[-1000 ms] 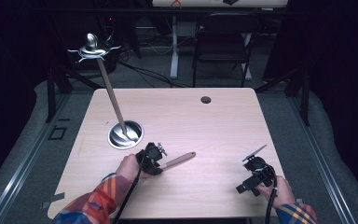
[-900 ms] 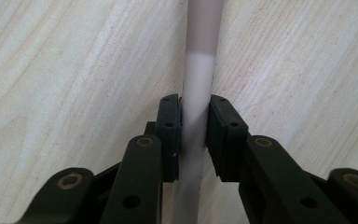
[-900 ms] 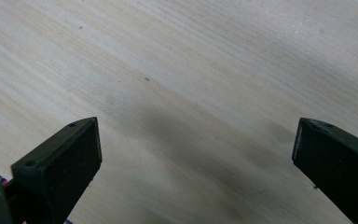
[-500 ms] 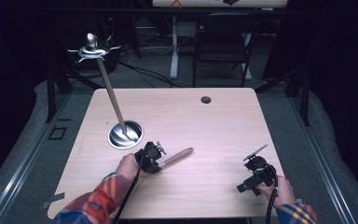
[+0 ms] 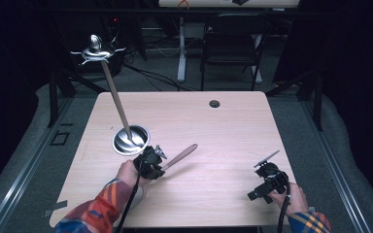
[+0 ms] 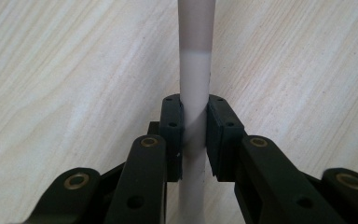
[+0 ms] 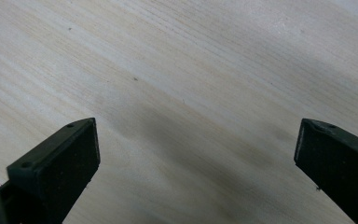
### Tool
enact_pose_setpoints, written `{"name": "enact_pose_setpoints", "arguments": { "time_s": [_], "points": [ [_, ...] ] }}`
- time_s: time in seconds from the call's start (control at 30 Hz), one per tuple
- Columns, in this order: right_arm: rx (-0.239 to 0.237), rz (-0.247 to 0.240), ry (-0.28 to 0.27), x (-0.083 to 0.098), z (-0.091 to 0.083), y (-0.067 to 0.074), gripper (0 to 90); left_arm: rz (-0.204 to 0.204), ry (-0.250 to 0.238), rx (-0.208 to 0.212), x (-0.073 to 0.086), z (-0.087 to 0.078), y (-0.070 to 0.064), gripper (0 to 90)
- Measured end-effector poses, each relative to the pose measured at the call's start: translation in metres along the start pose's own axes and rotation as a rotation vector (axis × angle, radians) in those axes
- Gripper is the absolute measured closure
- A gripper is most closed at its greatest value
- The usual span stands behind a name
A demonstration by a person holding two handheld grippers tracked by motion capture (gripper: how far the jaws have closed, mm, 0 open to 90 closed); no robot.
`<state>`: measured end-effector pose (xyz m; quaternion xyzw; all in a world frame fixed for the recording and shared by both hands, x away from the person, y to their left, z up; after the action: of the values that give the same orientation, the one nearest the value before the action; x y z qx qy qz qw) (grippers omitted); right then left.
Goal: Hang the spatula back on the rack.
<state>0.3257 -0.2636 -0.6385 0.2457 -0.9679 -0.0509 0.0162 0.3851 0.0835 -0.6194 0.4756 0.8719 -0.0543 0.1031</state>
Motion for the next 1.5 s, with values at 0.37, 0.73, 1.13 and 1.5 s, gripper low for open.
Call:
{"name": "enact_pose_setpoints", "arguments": {
  "time_s": [0.37, 0.73, 1.13, 1.5],
  "points": [
    [0.035, -0.049, 0.003, 0.001, -0.002, 0.003, 0.0, -0.056, -0.029, -0.007, 0.009, -0.01, 0.006, 77.8],
    [0.039, -0.078, 0.04, 0.005, 0.001, 0.005, 0.0, -0.08, -0.119, -0.072, 0.015, -0.033, 0.011, 77.9],
    [0.047, -0.065, 0.031, 0.005, 0.003, 0.004, 0.0, -0.142, -0.223, -0.092, 0.029, -0.061, 0.022, 77.9],
    [0.049, -0.077, 0.063, 0.007, 0.004, 0.003, 0.0, -0.155, -0.33, -0.16, 0.032, -0.083, 0.032, 77.9]
  ]
}}
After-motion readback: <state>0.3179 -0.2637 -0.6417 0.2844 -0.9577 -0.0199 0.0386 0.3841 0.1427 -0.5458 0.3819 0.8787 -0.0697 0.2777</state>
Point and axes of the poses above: each handheld gripper's, and its own axes: z roughly forward along the jaws, x roughly out of its underside, y roughly to its left, the point moved 10 cm from there along z, roughly forward along the jaws, and after that the axes turned 11 degrees about y, right-handed, at the moved point
